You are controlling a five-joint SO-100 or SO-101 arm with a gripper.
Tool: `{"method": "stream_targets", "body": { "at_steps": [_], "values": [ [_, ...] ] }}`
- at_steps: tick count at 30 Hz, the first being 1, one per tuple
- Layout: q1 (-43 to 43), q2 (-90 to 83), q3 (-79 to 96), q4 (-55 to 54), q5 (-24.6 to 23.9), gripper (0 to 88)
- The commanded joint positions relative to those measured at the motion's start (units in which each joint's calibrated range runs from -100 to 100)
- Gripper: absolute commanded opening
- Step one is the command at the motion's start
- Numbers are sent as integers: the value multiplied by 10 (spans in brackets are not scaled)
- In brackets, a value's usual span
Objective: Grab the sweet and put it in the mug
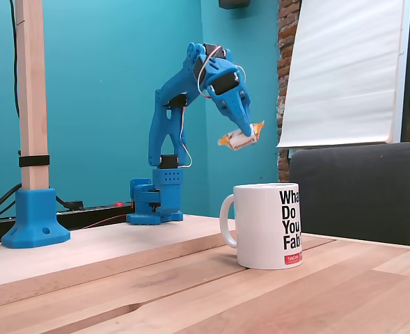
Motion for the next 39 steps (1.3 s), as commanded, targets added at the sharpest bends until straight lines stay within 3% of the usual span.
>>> {"method": "stream_targets", "body": {
  "at_steps": [1,16,29,39],
  "values": [
    [-6,-7,-32,-3,-1,0],
    [-59,62,-31,-1,-7,0],
    [-46,61,-32,-1,-8,2],
    [-40,62,-32,0,-8,200]
  ]
}}
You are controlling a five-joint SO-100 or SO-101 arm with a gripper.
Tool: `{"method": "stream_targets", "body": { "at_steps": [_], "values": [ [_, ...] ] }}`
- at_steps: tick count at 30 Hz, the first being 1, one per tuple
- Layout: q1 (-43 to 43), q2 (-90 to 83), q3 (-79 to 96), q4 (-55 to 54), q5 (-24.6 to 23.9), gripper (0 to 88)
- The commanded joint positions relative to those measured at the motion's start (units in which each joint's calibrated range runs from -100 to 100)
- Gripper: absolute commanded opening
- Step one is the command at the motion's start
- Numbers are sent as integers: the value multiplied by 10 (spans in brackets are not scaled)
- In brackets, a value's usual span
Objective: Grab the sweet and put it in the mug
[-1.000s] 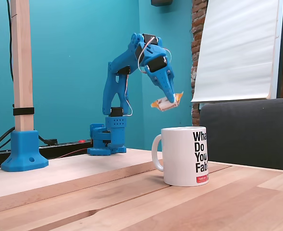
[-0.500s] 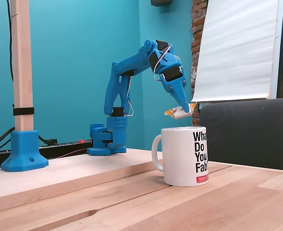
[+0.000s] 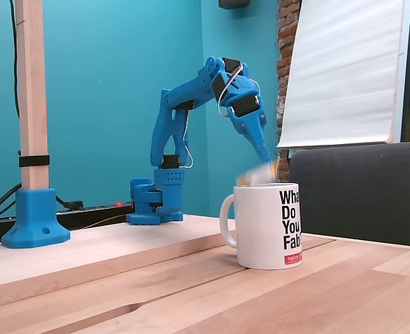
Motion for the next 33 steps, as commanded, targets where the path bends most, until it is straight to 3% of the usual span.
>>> {"method": "stream_targets", "body": {
  "at_steps": [1,10,16,23,33],
  "values": [
    [3,-12,-32,0,-2,209],
    [4,-14,-32,0,-2,199],
    [5,-18,-32,2,4,0],
    [3,-95,-32,57,11,0],
    [4,-200,50,158,83,0]
  ]
}}
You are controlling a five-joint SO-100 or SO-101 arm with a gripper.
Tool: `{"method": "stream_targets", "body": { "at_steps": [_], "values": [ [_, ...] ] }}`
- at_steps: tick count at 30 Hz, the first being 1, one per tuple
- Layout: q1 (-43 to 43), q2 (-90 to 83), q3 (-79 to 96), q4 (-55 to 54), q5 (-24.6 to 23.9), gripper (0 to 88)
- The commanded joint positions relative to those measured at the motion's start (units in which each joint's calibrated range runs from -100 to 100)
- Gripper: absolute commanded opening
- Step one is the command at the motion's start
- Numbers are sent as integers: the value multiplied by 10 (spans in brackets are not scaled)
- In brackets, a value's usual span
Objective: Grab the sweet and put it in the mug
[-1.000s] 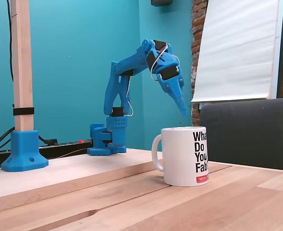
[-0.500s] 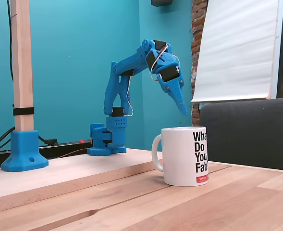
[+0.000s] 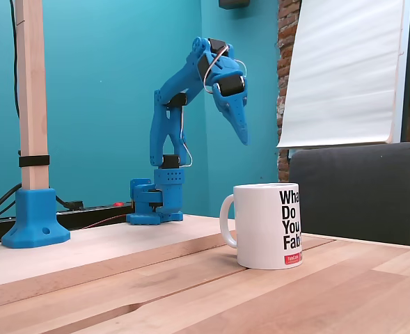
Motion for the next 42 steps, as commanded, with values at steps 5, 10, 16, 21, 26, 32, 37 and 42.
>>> {"method": "stream_targets", "body": {
  "at_steps": [5,10,16,21,26,32,37,42],
  "values": [
    [3,-152,136,-35,40,0],
    [3,-295,300,-110,60,0],
    [3,-423,534,-233,99,0],
    [7,-521,702,-309,120,0],
    [9,-652,847,-350,134,0],
    [8,-848,1008,-367,136,0],
    [9,-1015,1109,-367,130,0],
    [9,-1052,1157,-362,135,0]
  ]
}}
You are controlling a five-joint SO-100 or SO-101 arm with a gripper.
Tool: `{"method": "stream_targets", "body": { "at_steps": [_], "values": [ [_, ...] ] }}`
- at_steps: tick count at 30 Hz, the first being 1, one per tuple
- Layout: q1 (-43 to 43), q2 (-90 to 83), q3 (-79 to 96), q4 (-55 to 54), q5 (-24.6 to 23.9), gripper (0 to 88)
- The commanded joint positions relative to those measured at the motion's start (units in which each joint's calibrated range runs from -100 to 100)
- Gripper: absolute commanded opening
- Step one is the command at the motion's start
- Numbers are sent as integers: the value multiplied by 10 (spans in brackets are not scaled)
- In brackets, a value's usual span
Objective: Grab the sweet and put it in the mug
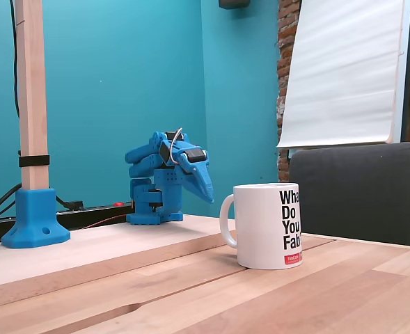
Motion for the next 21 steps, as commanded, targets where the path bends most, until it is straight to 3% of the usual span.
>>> {"method": "stream_targets", "body": {
  "at_steps": [1,21],
  "values": [
    [5,-6,5,-4,-1,0],
    [2,-10,4,-3,1,0]
  ]
}}
